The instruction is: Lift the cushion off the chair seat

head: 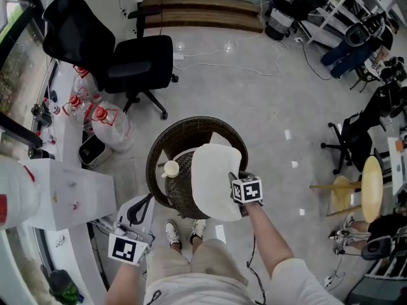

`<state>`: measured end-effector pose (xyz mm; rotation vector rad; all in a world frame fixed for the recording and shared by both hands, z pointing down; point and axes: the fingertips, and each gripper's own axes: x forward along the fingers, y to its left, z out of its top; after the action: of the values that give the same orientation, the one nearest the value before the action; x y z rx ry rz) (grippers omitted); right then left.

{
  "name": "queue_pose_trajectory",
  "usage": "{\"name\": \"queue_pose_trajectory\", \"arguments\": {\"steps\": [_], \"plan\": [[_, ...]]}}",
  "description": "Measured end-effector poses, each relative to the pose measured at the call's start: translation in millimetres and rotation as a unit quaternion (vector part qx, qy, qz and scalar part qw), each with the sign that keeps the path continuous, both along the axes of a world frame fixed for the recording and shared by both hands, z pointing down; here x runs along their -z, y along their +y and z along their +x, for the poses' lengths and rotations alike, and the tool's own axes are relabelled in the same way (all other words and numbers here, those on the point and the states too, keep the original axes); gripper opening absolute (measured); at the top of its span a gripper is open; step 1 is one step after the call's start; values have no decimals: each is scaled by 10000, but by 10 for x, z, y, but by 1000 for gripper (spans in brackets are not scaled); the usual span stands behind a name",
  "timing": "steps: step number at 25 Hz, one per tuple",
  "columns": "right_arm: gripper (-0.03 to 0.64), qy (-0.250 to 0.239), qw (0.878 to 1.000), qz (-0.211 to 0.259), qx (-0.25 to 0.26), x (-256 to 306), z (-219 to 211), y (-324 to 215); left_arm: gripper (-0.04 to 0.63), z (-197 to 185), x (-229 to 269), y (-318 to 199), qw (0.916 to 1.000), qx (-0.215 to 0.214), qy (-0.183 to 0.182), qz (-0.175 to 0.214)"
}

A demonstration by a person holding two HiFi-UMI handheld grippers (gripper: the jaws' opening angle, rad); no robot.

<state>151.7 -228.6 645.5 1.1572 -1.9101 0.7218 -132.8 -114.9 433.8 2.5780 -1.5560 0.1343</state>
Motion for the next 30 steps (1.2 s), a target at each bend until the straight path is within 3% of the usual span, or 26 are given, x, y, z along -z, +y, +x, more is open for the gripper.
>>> {"name": "queue_pose_trajectory", "arguments": {"steps": [13,30], "plan": [[60,-419,9940,973,-286,1182,137,-151,15,-155,840,-75,9969,285,-20,735],[63,-977,9624,2501,-406,2724,397,-78,15,-400,1508,-60,9866,822,-101,1405]]}}
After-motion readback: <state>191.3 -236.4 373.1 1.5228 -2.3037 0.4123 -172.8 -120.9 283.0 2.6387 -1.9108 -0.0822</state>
